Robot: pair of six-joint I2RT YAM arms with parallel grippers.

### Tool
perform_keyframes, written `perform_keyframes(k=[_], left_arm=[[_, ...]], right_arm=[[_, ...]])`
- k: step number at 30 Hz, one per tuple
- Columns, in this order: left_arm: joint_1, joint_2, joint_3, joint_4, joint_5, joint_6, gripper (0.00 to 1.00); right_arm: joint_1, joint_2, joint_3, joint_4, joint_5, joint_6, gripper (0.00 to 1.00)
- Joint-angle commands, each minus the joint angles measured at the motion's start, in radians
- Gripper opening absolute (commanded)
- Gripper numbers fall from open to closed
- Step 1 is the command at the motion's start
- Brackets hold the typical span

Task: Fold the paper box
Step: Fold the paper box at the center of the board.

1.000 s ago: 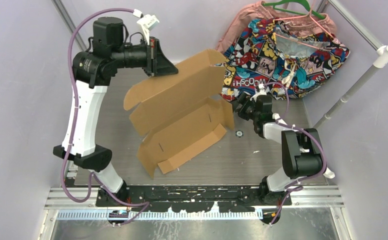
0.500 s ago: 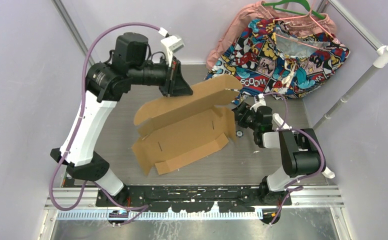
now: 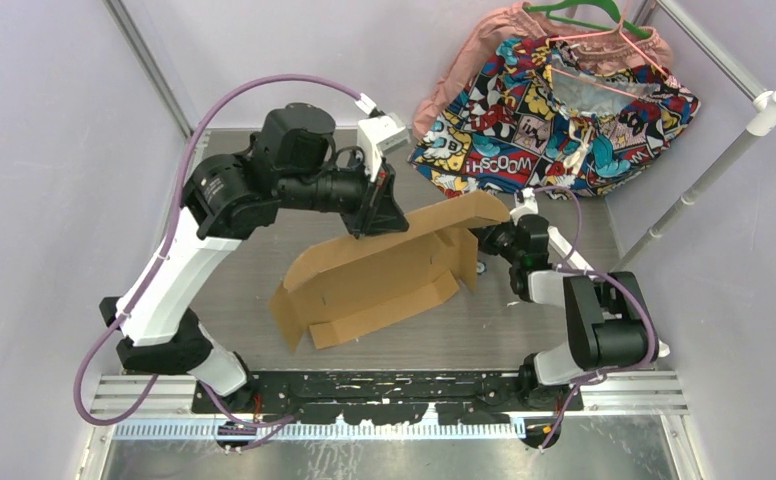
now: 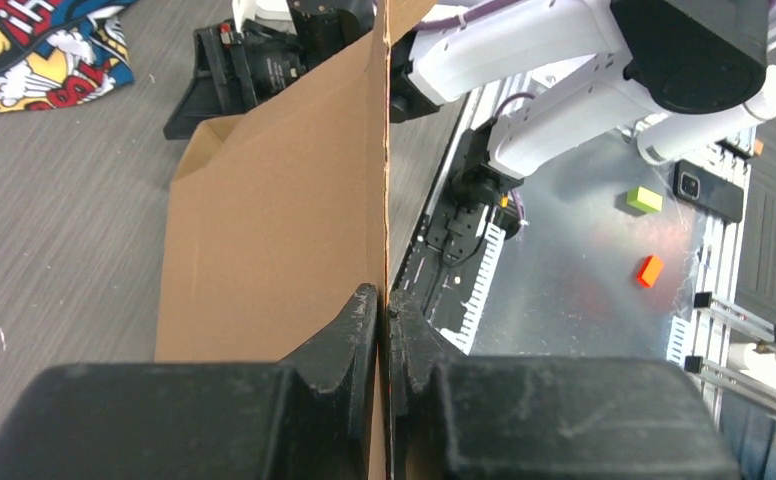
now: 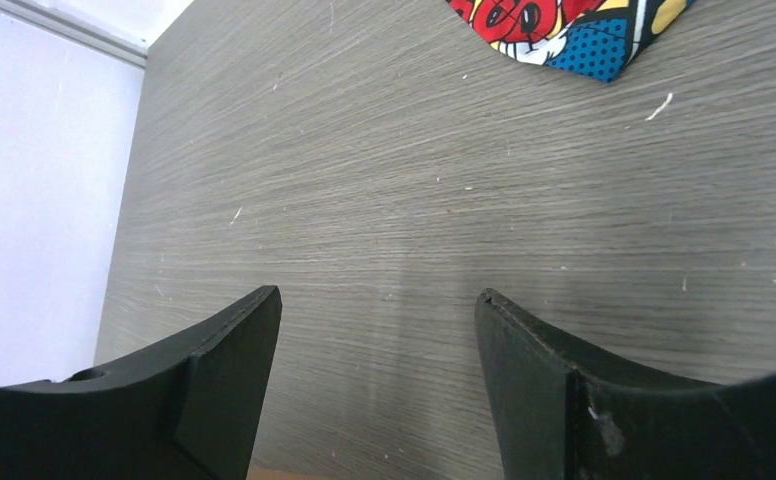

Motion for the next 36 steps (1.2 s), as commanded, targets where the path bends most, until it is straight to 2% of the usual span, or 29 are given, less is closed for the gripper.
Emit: perform_keyframes(k=[1,8,14,23,36], left_arm=[[-0.083,0.001,0.028,-0.011,-0.095,0.011,0.09],[-0.180,-0.027,-0.056,0.032,-0.170,-0.021,0.09],[-0.232,-0.027,-0.072,0.050,-0.190,-0.046,0.08],[-0.276,-0.046,-0.112,0.107,-0.175,-0.086,0.08],[-0.284,-0.041,-0.125,0.118,-0.178,-0.089,0.08]], right_arm=[[-0.005,-0.127,-0.032,-0.018,0.072,-0.019,0.76],[-0.004,-0.399,-0.115,-0.192,0.185,-0.044,0.76],[-0.004,-0.470,-0.204,-0.130,0.131,-0.026,0.77],[-0.004,-0.363,-0.263,0.071,0.057,-0.001,0.76],[0.018,-0.159,-0.244,0.390,-0.061,0.030,0.72]])
